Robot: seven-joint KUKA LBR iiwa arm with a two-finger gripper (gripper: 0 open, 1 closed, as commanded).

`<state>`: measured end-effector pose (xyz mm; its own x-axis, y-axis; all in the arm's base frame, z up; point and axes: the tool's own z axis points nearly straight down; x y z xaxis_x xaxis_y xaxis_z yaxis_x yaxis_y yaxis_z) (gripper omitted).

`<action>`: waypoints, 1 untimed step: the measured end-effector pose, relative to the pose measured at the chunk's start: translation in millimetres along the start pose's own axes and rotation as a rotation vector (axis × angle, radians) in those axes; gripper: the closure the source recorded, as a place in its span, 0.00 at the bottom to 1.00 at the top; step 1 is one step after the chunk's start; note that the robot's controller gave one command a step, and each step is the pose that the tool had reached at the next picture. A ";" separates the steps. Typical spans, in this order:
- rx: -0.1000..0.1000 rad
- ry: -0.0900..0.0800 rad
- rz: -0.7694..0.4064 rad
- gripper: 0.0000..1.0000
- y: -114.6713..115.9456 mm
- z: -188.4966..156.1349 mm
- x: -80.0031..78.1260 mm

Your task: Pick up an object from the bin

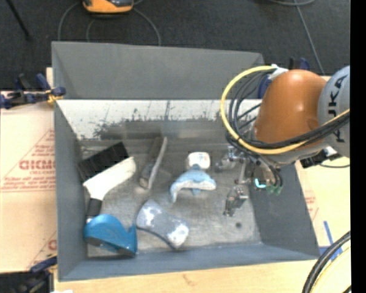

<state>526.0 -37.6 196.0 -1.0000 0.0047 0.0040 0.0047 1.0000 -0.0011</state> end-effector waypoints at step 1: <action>0.001 -0.007 -0.001 0.00 -0.1 -3.7 -1.6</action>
Offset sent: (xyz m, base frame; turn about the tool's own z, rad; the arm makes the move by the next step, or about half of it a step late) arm 0.0785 0.0344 -0.1260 -0.1664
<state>527.7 -37.7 199.7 -1.0000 0.0037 -0.0035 0.0037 1.0000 -0.0019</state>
